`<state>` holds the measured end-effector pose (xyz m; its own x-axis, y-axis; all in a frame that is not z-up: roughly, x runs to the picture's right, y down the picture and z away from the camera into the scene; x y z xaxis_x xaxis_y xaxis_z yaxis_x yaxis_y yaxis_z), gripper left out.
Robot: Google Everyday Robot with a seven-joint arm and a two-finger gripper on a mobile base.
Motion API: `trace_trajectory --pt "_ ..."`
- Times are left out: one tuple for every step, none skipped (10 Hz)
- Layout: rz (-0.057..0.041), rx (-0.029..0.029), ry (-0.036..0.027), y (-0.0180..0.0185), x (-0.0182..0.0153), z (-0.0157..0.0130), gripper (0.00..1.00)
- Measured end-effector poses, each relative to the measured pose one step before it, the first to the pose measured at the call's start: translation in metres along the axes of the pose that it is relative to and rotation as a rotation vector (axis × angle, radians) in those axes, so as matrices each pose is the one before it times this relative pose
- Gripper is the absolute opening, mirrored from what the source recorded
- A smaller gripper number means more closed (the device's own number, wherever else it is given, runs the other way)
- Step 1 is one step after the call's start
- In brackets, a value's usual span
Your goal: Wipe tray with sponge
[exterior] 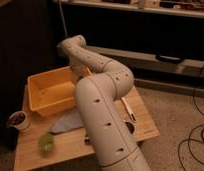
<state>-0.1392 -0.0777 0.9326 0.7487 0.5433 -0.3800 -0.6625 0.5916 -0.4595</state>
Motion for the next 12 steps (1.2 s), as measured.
trace_trajectory --pt "-0.00709 -0.00737 -0.00528 0.00321 -0.0097 0.00058 0.0" --pt "-0.01671 -0.01238 -0.01212 0.00985 -0.01561 0.00032 0.0" --pt "-0.0227 -0.01696 -0.01301 0.01504 -0.01544 0.00164 0.0" --pt "-0.02392 -0.02191 -0.01022 0.01653 -0.01087 0.00036 0.0" --pt "-0.02455 -0.02394 -0.01623 0.01669 -0.00814 0.00124 0.0" --pt "-0.03009 -0.03163 -0.01957 0.01977 -0.00385 0.00142 0.0" --pt "-0.03205 -0.03154 -0.01234 0.01981 0.00033 0.00397 0.0" --pt "-0.03852 -0.03662 -0.01535 0.02143 0.00036 0.00422 0.0" --pt "-0.03642 -0.03616 -0.01536 0.01539 -0.00099 0.00495 0.0" --pt "-0.02675 -0.02708 -0.01214 0.00955 0.00081 0.00378 0.0" --pt "-0.01019 -0.01292 -0.00244 0.00324 0.0051 0.00083 0.0" --pt "0.01281 0.01021 0.00298 0.00144 0.011 -0.00289 0.0"
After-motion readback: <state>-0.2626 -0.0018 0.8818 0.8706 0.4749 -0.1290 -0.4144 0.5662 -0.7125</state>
